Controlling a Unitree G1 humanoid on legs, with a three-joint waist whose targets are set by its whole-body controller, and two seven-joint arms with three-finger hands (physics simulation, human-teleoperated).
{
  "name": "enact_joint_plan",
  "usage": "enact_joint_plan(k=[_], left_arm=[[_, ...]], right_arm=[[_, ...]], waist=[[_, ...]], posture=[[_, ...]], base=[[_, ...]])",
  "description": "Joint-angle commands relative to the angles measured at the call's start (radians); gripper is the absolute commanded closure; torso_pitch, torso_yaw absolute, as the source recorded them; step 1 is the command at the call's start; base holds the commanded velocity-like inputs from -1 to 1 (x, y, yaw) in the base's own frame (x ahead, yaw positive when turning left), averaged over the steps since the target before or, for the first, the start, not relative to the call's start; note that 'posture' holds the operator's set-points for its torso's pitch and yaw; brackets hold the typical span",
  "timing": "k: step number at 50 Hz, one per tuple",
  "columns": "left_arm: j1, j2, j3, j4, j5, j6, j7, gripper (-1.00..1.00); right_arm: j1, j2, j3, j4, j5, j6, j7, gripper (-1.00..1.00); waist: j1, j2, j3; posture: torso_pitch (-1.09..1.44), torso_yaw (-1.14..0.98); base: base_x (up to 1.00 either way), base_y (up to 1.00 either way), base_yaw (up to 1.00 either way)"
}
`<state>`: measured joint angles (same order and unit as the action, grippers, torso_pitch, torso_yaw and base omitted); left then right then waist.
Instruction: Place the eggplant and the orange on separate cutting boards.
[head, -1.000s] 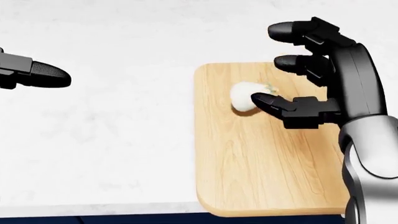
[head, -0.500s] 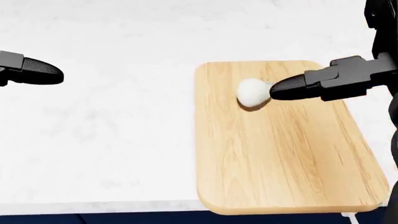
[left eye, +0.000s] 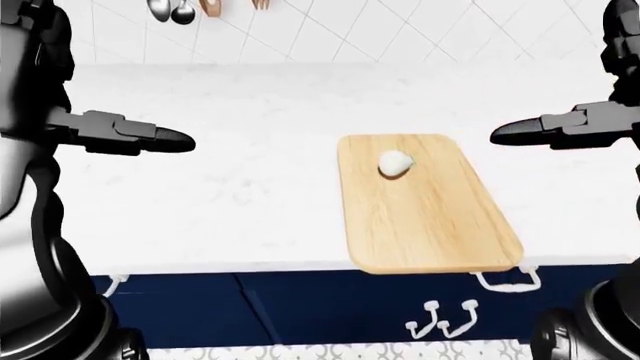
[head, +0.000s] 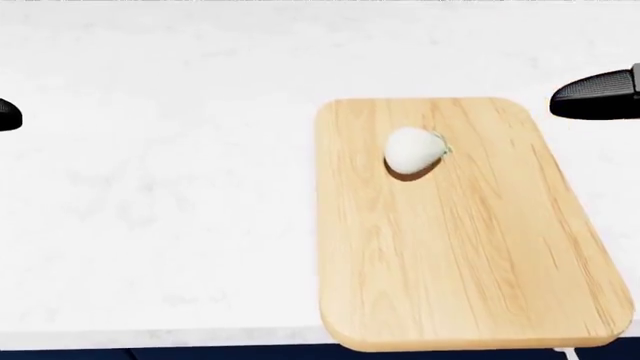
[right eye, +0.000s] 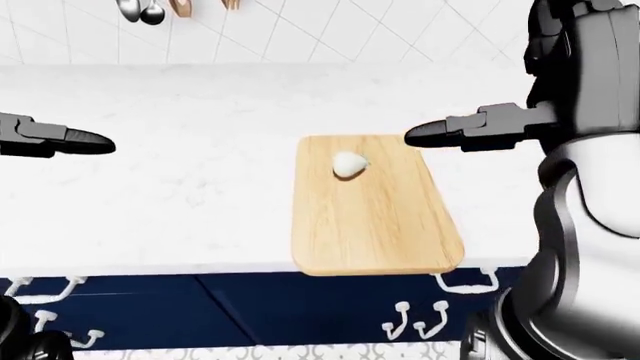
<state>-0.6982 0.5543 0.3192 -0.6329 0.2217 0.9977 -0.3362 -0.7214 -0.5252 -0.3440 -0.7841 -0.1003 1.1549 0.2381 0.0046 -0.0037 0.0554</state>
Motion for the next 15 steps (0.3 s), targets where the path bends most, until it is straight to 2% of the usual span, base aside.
enact_joint_plan(k=[1, 9, 15], left_arm=[[-0.022, 0.025, 0.019, -0.03, -0.003, -0.006, 0.002, -1.0], [0.001, 0.057, 0.058, -0.051, -0.032, 0.009, 0.005, -1.0], [-0.015, 0.113, 0.089, -0.094, -0.066, 0.077, -0.005, -1.0]], right_arm=[[-0.027, -0.029, -0.024, -0.025, 0.017, -0.002, -0.01, -1.0], [0.013, -0.069, -0.074, -0.036, 0.066, -0.033, -0.038, -1.0], [0.025, -0.107, -0.144, -0.085, 0.129, 0.013, -0.054, -1.0]], waist=[[0.0, 0.0, -0.022], [0.001, -0.001, -0.019], [0.001, -0.002, -0.016]], posture=[[0.0, 0.0], [0.0, 0.0], [0.0, 0.0]], base=[[0.0, 0.0, 0.0], [0.0, 0.0, 0.0], [0.0, 0.0, 0.0]])
